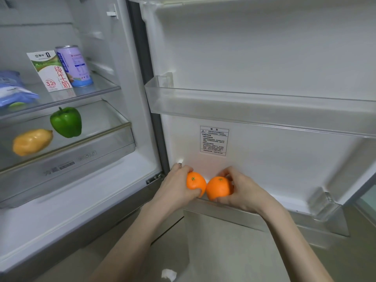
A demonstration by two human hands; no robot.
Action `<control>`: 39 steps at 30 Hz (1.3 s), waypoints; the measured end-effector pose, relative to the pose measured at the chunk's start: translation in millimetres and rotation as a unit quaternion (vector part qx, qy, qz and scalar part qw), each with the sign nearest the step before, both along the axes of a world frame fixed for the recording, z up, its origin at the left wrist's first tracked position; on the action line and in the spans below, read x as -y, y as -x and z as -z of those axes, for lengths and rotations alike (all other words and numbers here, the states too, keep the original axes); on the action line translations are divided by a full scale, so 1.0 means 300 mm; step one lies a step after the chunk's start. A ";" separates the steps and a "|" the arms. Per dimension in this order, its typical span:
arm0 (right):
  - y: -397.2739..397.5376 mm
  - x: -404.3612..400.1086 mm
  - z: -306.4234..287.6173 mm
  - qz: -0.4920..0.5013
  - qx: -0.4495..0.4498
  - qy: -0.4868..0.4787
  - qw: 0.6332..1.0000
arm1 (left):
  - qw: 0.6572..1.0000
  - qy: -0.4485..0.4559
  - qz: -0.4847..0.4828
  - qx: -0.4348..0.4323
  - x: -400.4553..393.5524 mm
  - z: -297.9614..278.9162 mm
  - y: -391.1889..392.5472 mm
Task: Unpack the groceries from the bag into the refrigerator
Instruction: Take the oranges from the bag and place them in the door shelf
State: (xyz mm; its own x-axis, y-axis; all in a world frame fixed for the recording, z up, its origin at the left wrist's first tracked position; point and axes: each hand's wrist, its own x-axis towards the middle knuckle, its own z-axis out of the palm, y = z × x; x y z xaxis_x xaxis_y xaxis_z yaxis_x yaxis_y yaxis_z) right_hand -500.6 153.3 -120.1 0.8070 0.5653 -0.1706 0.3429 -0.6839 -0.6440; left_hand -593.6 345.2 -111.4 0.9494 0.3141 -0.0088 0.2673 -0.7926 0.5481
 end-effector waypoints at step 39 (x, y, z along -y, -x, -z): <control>0.599 0.318 -0.080 0.219 0.387 0.075 0.892 | 0.921 -0.127 0.170 0.328 0.193 0.027 0.291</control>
